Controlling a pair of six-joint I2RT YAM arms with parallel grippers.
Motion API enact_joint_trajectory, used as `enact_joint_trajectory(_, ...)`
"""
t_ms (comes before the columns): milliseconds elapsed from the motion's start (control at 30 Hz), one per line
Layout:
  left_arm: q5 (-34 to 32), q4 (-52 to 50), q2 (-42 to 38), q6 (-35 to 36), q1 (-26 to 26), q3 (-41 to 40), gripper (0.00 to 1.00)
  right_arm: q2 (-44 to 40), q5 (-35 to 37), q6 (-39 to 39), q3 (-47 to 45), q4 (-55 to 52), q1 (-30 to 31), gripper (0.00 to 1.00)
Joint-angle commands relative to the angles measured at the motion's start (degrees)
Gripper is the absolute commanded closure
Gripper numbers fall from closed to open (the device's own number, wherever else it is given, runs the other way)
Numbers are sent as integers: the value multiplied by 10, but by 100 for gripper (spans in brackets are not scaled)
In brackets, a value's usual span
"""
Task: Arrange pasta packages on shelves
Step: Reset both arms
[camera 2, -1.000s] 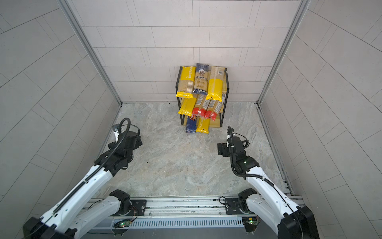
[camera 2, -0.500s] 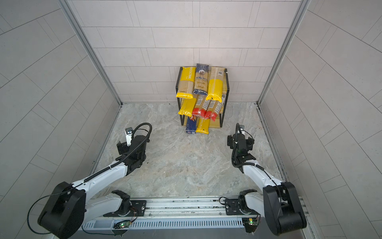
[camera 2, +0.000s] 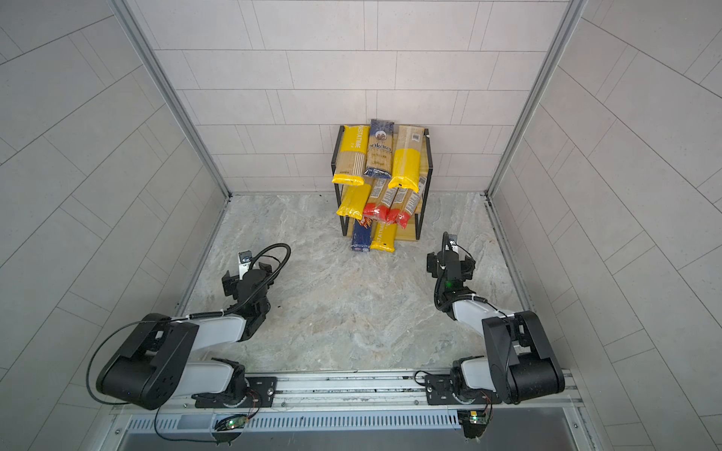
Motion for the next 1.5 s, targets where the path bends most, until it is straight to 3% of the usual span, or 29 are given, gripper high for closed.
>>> enact_joint_trajectory(0,38,96,47,23,7,14,5,15,23,-10,-23,70,-14,1)
enact_joint_trajectory(100,82,53,37,7,27,22,5,57,4,8,-49,156,-40,1)
enact_joint_trajectory(200,132,69,96,18,43,55,8,80,-3,-16,-40,162,-21,1)
enact_joint_trajectory(300,153,-44,63,-4,58,83,9,96,-10,-27,-19,142,-14,1)
enact_joint_trajectory(367,146,-28,81,-8,62,90,0,101,-23,-34,-3,114,-15,1)
enact_joint_trajectory(567,169,-76,74,-24,82,108,0,102,-31,-34,-2,112,-18,1)
enact_joint_trajectory(800,151,-69,61,-22,85,94,0,101,-132,-41,2,104,-46,1)
enact_joint_trajectory(900,261,-68,61,20,90,93,0,100,-155,-39,-4,114,-56,1)
enact_joint_trajectory(1033,329,-93,68,7,120,109,0,99,-174,-38,-9,122,-62,1)
enact_joint_trajectory(1467,338,-100,64,2,125,114,0,99,-144,-43,-1,107,-49,1)
